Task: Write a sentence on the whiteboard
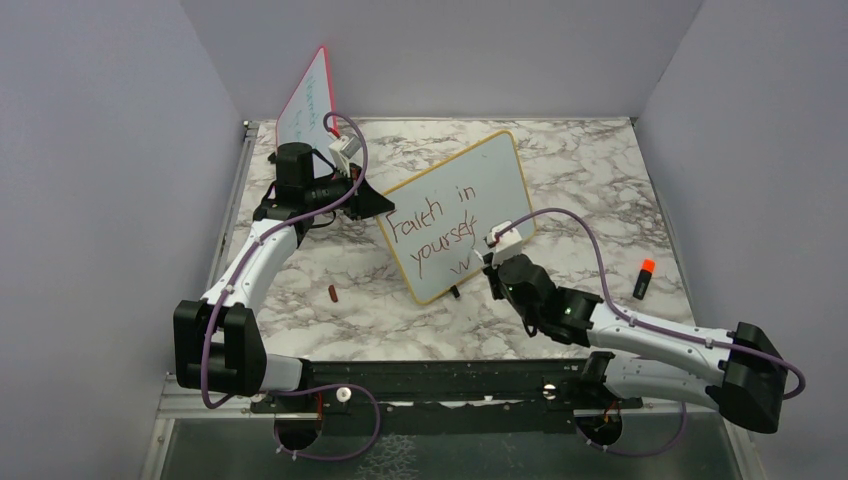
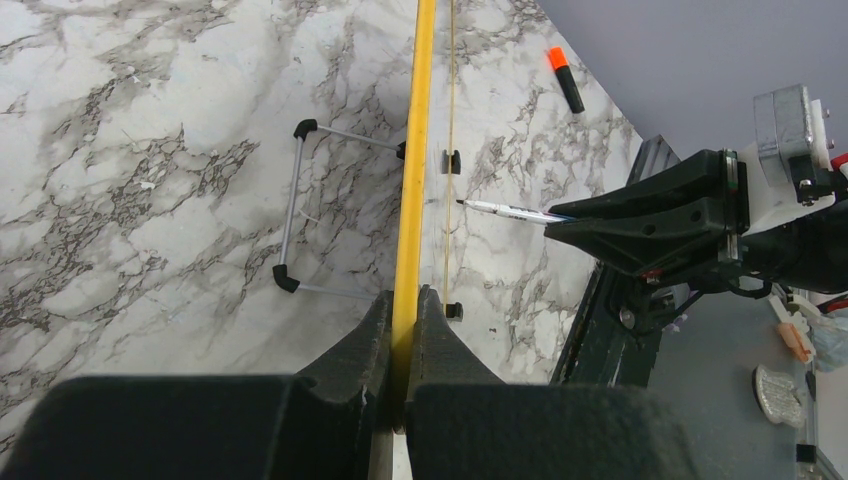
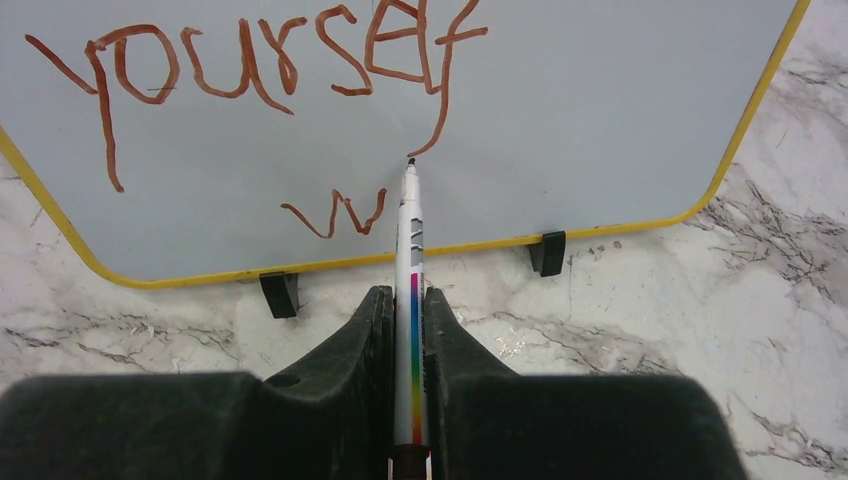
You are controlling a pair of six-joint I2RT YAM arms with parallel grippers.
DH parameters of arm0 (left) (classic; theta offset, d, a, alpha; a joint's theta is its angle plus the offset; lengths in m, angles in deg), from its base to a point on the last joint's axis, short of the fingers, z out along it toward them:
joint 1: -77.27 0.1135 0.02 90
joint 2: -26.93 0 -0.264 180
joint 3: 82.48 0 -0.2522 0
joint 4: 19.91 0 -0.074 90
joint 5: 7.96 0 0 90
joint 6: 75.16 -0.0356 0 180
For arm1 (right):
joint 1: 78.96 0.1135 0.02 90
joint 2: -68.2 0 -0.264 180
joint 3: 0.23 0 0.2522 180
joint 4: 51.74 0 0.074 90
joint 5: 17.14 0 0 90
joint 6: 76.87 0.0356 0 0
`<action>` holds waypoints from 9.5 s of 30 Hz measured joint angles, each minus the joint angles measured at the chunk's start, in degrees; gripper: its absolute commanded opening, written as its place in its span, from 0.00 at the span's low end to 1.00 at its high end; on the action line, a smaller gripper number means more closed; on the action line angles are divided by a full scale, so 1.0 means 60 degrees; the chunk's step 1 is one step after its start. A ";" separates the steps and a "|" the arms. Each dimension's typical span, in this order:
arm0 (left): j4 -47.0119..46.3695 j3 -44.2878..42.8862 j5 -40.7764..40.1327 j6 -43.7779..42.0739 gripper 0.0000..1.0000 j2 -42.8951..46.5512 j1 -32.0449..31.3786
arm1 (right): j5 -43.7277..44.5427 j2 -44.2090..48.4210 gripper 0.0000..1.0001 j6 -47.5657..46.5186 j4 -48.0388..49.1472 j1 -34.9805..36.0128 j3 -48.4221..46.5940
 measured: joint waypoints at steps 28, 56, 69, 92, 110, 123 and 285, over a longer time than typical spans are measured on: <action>0.0000 0.0000 0.0000 0.0000 0.00 0.0000 0.0004 | -0.0390 -0.0364 0.01 0.0168 0.0087 -0.0087 0.0044; 0.0000 0.0000 -0.0058 0.0040 0.00 0.0000 0.0033 | -0.0459 -0.0164 0.01 0.0590 -0.0317 -0.0135 0.0055; 0.0004 0.0000 -0.0062 0.0040 0.00 0.0004 0.0033 | -0.0444 -0.0568 0.01 0.0586 -0.0044 -0.0182 0.0058; 0.0004 0.0000 -0.0062 0.0040 0.00 0.0000 0.0040 | -0.0466 -0.0736 0.01 0.1198 -0.0809 -0.0204 -0.0066; 0.0004 0.0000 -0.0066 0.0044 0.00 0.0000 0.0040 | -0.0426 -0.0229 0.01 0.0984 -0.0506 -0.0470 -0.0062; 0.0004 0.0000 -0.0062 0.0040 0.00 0.0000 0.0040 | -0.0506 -0.0463 0.01 0.0914 -0.0175 -0.0703 -0.0062; 0.0025 0.0000 -0.0062 0.0055 0.00 0.0000 0.0058 | -0.1545 -0.0189 0.01 0.1209 -0.0353 -0.2262 -0.0047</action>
